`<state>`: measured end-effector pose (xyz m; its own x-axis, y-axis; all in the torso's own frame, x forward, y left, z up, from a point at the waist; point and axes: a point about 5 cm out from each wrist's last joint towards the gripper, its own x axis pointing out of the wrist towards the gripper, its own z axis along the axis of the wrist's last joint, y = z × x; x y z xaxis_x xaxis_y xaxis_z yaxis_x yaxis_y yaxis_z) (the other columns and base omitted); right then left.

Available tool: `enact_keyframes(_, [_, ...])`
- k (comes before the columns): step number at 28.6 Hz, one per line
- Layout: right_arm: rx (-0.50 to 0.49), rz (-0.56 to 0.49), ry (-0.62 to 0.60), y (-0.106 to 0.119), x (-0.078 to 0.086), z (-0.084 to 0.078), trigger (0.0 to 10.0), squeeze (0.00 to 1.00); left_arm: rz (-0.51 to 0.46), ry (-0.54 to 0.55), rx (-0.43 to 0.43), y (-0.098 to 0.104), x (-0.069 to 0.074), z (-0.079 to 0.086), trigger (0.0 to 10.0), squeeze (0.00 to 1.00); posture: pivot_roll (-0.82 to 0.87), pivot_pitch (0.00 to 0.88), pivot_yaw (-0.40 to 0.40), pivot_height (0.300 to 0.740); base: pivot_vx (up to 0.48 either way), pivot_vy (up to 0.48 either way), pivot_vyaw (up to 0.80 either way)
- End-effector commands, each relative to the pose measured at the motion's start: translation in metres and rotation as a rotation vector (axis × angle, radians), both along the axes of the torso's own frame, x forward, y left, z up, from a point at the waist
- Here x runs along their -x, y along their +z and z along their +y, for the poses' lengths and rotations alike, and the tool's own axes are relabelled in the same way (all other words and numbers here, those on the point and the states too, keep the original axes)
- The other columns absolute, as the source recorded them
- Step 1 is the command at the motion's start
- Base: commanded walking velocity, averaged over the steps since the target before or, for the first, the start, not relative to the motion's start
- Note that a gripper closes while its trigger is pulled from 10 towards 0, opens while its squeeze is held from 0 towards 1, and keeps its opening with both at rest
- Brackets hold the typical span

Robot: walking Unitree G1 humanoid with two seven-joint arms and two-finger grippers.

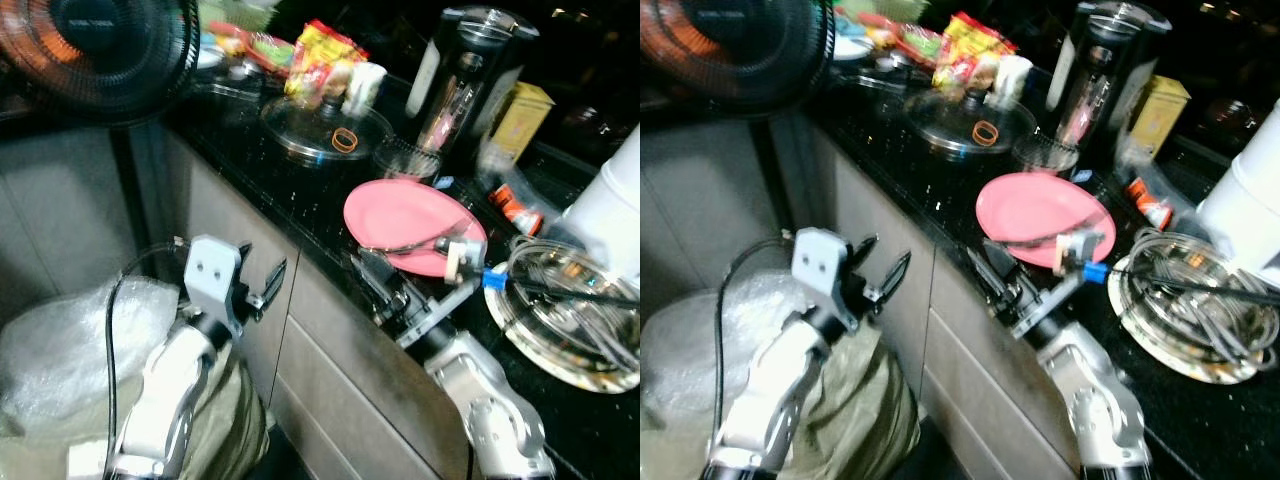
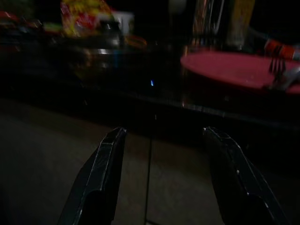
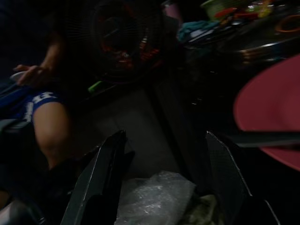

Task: Kitchen organization

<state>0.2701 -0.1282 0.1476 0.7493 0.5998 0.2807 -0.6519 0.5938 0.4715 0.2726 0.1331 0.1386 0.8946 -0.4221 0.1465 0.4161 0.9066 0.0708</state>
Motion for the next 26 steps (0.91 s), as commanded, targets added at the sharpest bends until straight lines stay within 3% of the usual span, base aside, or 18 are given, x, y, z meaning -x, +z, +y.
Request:
enact_keyframes(1, [-0.008,0.013,-0.003,-0.003,0.001,-0.005,10.0,0.00,0.015,-0.015,-0.004,-0.004,0.002,-0.006,10.0,0.00,0.15,0.032,-0.138,0.740,0.000,0.000,-0.80])
enact_keyframes(8, [0.006,-0.027,0.084,0.001,0.007,0.002,10.0,0.00,0.047,-0.038,-0.027,-0.014,0.009,-0.012,10.0,0.00,0.15,0.038,-0.138,0.740,0.000,0.000,-0.11])
enact_keyframes(14, [0.068,-0.061,0.020,0.010,-0.002,0.004,10.0,0.00,0.052,-0.030,-0.031,-0.015,0.009,-0.011,10.0,0.00,0.16,0.040,-0.141,0.740,0.000,0.000,0.00])
enact_keyframes(17, [0.186,-0.142,-0.057,0.029,-0.013,0.008,10.0,0.00,0.064,-0.037,-0.044,-0.017,0.008,-0.013,10.0,0.00,0.16,0.041,-0.139,0.740,0.000,0.000,0.00])
enact_keyframes(18, [0.282,-0.212,-0.105,0.042,-0.019,0.009,10.0,0.00,0.073,-0.046,-0.055,-0.019,0.008,-0.015,10.0,0.00,0.16,0.041,-0.138,0.740,0.000,0.000,0.00])
enact_keyframes(21, [0.342,-0.271,-0.140,0.054,-0.022,0.010,10.0,0.00,0.076,-0.055,-0.063,-0.020,0.008,-0.016,10.0,0.00,0.15,0.041,-0.138,0.740,0.000,0.000,0.00])
enact_keyframes(26, [0.538,-0.428,-0.194,0.075,-0.024,0.015,10.0,0.00,0.081,-0.058,-0.065,-0.022,0.007,-0.017,10.0,0.00,0.15,0.043,-0.140,0.740,0.000,0.000,0.00])
